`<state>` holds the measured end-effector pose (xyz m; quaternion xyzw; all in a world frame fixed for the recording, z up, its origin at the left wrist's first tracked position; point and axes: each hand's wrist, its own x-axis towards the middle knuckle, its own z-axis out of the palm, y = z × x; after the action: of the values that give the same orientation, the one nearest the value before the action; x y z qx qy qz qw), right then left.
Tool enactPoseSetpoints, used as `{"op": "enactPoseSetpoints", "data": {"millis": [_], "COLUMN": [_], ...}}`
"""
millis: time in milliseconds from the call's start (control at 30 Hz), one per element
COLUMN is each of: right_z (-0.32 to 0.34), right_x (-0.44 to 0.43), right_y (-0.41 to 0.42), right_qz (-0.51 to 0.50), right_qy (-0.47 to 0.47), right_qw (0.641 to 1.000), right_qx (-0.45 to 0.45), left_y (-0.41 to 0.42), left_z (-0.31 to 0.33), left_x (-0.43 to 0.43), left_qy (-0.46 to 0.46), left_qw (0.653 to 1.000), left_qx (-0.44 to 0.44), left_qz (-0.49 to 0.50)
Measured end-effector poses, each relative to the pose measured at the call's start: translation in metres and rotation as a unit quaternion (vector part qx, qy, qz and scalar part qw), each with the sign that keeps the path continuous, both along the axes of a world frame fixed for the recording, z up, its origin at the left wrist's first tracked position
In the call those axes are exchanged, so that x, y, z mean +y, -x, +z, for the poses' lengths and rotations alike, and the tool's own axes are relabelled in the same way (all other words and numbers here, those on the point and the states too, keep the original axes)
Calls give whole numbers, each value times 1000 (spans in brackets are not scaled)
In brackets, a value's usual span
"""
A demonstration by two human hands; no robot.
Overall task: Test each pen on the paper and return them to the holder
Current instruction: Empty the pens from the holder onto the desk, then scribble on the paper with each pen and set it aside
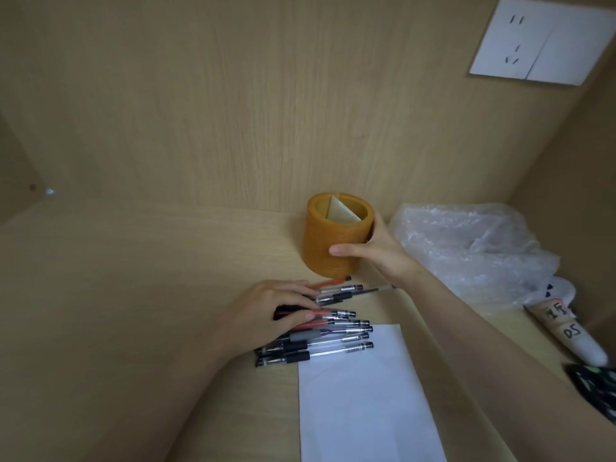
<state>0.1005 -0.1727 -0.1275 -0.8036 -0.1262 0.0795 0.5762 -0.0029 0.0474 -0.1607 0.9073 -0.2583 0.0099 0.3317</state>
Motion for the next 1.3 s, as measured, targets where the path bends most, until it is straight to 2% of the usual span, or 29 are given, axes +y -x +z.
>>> {"op": "enactPoseSetpoints", "data": {"millis": [100, 167, 267, 333, 433, 533, 600, 733, 1000, 1200, 1300], "right_z": [5, 10, 18, 16, -12, -48, -56, -60, -51, -50, -46], "right_x": [1, 2, -7, -19, -33, -33, -30, -24, -15, -23, -25], "right_y": [10, 28, 86, 136, 188, 212, 218, 215, 198, 196, 193], "right_qz": [24, -17, -65, -32, 59, 98, 84, 67, 94, 103, 111], "right_qy": [10, 7, 22, 78, 224, 354, 400, 408, 397, 410, 369], "right_qw": [1000, 1000, 995, 979, 930, 875, 864, 864, 890, 862, 883], "right_qx": [17, 18, -76, -183, -286, -315, -293, -288, -205, -278, -267], "left_y": [-2, -1, 4, 10, 16, 17, 13, -3, 3, -7, -10], "left_z": [-1, 0, 8, 13, 11, 5, 7, 9, -6, -4, -1], "left_x": [-1, 0, 2, 0, -7, -13, -14, -15, -32, -35, -40], "left_qy": [-17, -19, 6, -7, -106, -174, -195, -238, -188, -201, -207], "left_qw": [1000, 999, 999, 1000, 994, 984, 980, 971, 980, 977, 976], "left_qx": [-23, -43, -39, -12, -22, -13, -6, -10, -65, -72, -55], "left_qz": [7, 16, 35, 16, 9, 22, 29, 17, -6, -23, -34]}}
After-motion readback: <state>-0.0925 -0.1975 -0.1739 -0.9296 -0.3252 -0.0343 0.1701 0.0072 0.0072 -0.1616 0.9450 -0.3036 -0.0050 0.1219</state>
